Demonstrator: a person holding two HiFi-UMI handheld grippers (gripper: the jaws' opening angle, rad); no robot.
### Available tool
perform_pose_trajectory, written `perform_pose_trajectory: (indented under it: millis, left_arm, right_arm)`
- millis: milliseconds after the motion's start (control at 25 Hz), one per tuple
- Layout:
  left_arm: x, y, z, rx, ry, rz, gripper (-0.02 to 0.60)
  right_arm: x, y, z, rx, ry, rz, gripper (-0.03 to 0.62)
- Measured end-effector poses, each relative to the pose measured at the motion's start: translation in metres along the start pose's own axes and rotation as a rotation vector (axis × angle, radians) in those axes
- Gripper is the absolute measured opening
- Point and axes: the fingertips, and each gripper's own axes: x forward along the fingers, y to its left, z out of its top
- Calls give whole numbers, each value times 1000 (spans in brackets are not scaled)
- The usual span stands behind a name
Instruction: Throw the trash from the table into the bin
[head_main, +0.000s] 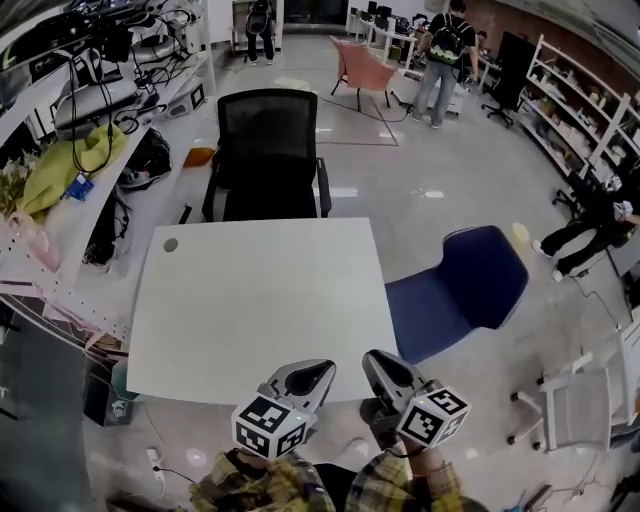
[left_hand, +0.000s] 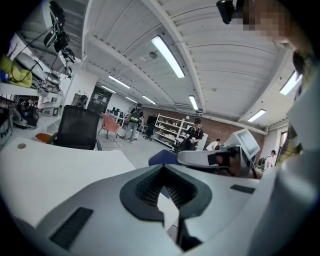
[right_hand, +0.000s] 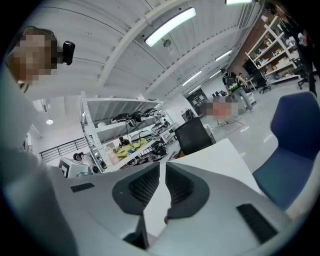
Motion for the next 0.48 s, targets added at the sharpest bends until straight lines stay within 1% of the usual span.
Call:
perform_pose_trajectory:
  millis: [120, 240, 480]
  left_arm:
    - [-25, 42, 17, 19, -20, 17, 8]
    - [-44, 74, 24, 24, -24, 18, 8]
    - [-69, 112, 28, 26, -31, -1, 8]
  right_arm:
    - [45, 33, 0, -36, -5, 27, 15]
    - [81, 59, -1, -45, -19, 51, 0]
    - [124, 95, -8, -81, -19, 73, -2]
